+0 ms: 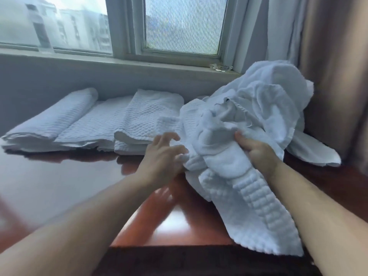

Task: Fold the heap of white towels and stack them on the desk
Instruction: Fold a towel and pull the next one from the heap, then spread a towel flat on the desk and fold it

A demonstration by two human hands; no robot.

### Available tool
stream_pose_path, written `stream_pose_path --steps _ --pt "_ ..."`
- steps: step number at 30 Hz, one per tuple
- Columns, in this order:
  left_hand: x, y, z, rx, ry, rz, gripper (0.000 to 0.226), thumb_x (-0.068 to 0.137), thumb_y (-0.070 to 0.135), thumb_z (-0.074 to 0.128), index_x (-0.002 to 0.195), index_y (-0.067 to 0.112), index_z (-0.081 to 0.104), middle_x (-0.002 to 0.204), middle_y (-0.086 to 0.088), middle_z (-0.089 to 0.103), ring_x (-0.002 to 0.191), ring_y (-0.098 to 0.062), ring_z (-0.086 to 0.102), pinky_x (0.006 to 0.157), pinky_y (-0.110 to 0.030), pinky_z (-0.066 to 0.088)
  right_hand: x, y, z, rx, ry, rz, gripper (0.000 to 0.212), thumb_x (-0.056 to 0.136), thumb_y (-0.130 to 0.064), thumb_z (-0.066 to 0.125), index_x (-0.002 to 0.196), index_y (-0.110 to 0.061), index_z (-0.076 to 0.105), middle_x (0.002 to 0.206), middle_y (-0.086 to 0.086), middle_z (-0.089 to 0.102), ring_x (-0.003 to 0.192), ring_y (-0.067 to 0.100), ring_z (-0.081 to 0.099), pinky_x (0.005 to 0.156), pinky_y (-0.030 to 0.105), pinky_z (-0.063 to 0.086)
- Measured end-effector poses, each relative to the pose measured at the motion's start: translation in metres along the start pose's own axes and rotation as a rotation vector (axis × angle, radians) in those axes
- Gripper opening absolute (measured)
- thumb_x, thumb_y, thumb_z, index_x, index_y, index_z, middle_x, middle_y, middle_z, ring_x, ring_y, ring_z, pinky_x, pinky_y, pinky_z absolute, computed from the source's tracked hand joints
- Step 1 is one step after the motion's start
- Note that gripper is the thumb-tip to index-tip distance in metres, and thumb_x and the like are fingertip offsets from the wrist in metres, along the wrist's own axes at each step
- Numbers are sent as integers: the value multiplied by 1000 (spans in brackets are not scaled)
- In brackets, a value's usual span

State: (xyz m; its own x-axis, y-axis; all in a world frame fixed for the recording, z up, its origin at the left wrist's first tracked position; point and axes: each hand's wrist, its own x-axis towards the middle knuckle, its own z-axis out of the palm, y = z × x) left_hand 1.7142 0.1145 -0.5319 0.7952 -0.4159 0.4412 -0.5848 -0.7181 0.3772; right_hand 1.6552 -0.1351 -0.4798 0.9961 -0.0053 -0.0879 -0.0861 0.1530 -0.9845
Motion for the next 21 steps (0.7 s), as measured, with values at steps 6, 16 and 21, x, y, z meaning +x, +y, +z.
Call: stream_pose_path --steps 6,16,21 --pt "-16 11 -13 -360 -88 -59 24 90 61 47 85 38 49 73 14 63 65 -5 58 56 -29 41 6 7 -24 -759 583 -87 67 87 -59 66 135 -18 42 117 1 53 100 20 51 84 34 40" --pt "-58 21 -117 -19 -641 -170 45 59 61 81 92 38 60 83 11 72 76 -9 70 75 -42 59 15 0 32 -1154 390 -816 39 91 -55 65 116 -27 53 99 -5 66 90 20 61 78 32 40" --pt "-80 13 -137 -77 -608 -274 53 73 74 64 93 24 66 88 0 73 85 -20 70 83 -46 55 17 10 75 -1431 330 -671 41 92 -48 65 129 -31 57 121 6 53 117 31 46 100 44 29"
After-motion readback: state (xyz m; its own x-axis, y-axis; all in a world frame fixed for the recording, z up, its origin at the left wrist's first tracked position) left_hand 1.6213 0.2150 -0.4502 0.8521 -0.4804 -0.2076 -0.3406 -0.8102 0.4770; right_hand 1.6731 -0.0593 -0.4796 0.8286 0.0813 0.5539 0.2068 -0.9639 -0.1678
